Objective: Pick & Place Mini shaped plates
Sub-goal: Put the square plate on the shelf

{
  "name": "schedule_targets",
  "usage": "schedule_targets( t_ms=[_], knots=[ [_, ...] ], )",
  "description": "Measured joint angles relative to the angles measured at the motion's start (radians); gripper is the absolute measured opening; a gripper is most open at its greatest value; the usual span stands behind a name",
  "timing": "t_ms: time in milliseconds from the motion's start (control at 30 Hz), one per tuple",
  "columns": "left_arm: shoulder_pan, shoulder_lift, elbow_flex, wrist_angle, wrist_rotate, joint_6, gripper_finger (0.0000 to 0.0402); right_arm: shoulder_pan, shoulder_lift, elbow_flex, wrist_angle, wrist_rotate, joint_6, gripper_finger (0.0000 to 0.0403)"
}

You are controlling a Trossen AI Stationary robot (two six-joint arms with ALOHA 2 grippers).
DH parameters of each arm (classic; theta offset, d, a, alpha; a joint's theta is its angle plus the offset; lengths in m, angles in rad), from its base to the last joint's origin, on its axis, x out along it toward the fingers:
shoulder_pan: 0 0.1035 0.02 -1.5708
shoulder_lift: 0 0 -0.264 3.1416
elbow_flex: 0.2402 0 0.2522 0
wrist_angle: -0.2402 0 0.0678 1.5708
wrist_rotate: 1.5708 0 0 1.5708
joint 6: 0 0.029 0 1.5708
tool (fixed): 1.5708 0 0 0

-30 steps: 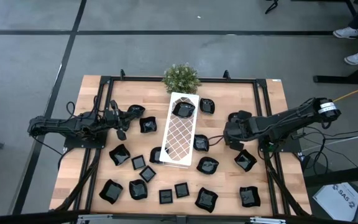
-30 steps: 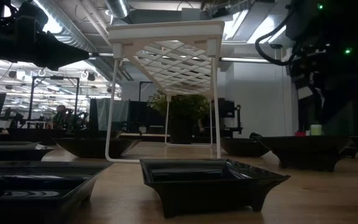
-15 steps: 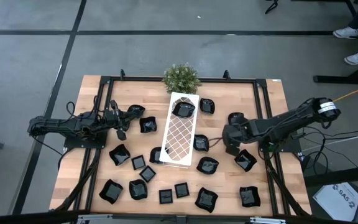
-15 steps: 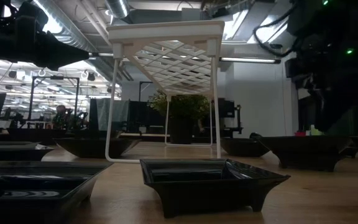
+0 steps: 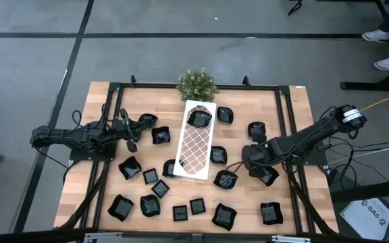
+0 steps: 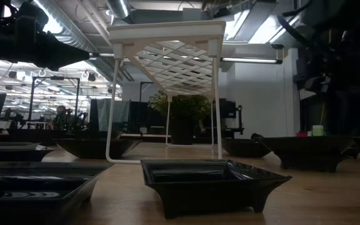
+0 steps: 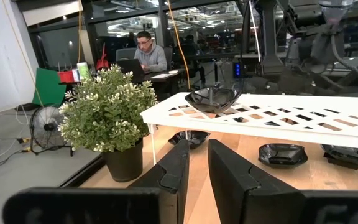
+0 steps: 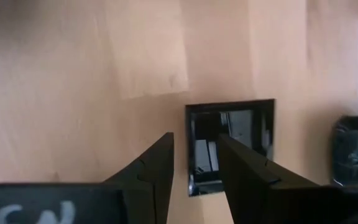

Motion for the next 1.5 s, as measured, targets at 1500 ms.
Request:
schedule_targets(
  t_ms=[1500],
  knots=[
    [0.0, 0.0, 0.0, 0.0, 0.0, 0.0, 0.0053, 0.017, 0.136, 0.092, -0.041, 0.083, 0.029, 0.0007]
  ],
)
